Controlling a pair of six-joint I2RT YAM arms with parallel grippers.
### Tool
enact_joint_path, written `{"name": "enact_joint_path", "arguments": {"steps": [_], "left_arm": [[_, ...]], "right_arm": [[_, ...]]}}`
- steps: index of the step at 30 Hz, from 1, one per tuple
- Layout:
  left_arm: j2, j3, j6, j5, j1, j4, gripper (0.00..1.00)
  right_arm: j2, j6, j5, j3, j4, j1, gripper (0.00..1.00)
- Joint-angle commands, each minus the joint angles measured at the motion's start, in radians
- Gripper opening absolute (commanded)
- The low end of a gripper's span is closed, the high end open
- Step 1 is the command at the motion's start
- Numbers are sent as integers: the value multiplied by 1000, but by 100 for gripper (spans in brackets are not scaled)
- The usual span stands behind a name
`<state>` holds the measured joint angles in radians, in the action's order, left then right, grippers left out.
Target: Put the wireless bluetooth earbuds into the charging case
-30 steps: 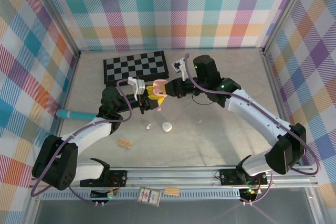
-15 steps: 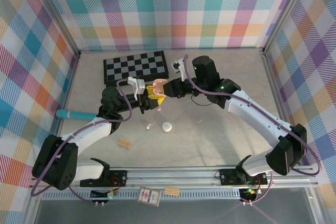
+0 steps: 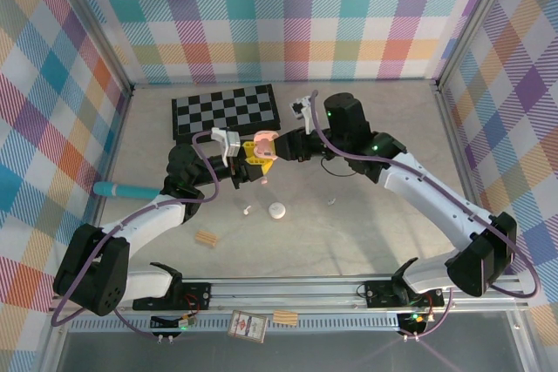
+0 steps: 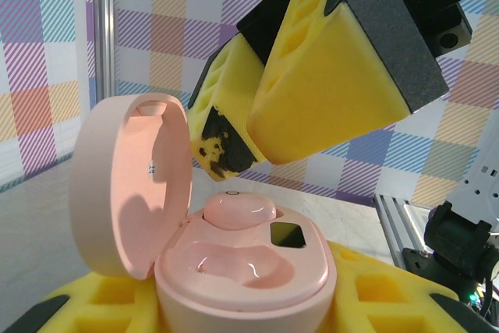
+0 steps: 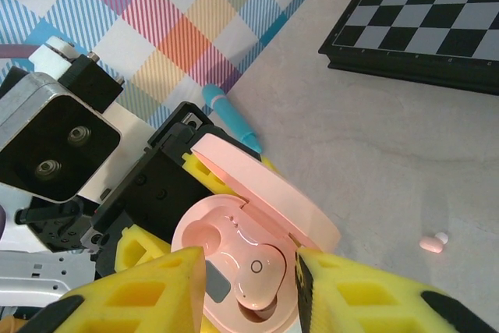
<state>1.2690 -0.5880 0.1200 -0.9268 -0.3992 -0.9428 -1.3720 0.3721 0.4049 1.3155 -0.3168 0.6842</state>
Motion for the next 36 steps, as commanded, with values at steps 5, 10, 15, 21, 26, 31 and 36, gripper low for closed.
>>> {"name": "enact_joint_path", "arguments": {"steps": [5, 10, 15, 21, 26, 31, 36], "left_arm": [[5, -19, -14, -50, -17, -77, 34], [5, -11, -8, -34, 13, -101, 34], [-12, -8, 10, -39, 52, -124, 34], [-31, -10, 27, -42, 59, -136, 34], [-38, -6, 51, -44, 59, -165, 34], [-48, 1, 58, -44, 59, -171, 34], [-54, 4, 57, -39, 59, -164, 34]], "right_arm": [[86, -49, -14, -60, 26, -6, 41], [221, -3, -91, -233, 160, -13, 43], [269, 151, -225, -383, 235, -89, 44], [66, 253, -206, -330, 149, -162, 45], [-175, 216, -67, -206, 122, -158, 45], [-436, 98, 30, 1, 29, -129, 47], [-663, 18, 91, 201, -37, -86, 49]]}}
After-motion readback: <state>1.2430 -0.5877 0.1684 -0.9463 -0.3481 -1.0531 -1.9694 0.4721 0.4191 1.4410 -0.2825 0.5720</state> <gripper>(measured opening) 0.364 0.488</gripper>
